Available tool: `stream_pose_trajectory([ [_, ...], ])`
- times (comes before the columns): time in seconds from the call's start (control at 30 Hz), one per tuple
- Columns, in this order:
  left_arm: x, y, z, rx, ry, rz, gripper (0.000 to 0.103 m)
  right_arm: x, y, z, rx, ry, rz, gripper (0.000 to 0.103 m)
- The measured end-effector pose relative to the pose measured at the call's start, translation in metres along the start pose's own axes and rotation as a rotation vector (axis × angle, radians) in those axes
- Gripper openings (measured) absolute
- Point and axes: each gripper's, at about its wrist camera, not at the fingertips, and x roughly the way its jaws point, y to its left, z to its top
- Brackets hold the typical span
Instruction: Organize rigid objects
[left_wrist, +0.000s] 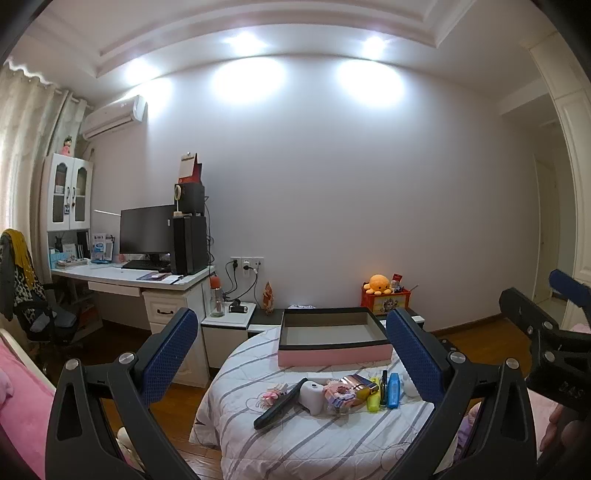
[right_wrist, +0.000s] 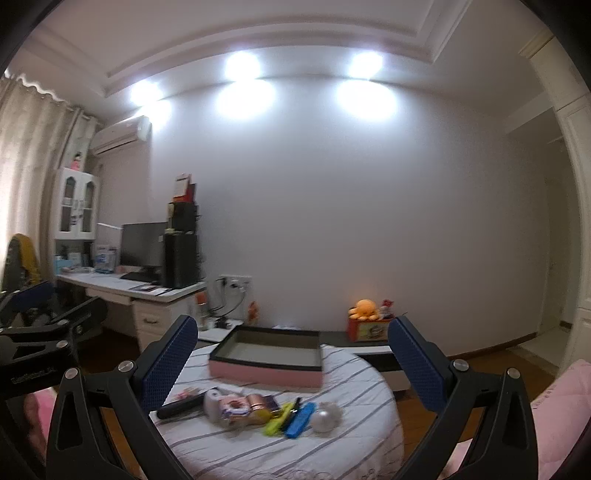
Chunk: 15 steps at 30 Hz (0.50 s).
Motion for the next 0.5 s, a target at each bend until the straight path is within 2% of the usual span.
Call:
stream_pose_trajectory([
  [0.07, 0.001, -0.001, -0.002, 0.001, 0.000, 0.001, 0.103, -0.001, 0.003, 0.001, -0.010, 0.000, -0.032, 0.103],
  [0.5, 0.002, -0.001, -0.011, 0.011, 0.002, -0.002, 0.103, -0.006, 0.006, -0.003, 0.002, -0.032, -0.032, 0.103],
])
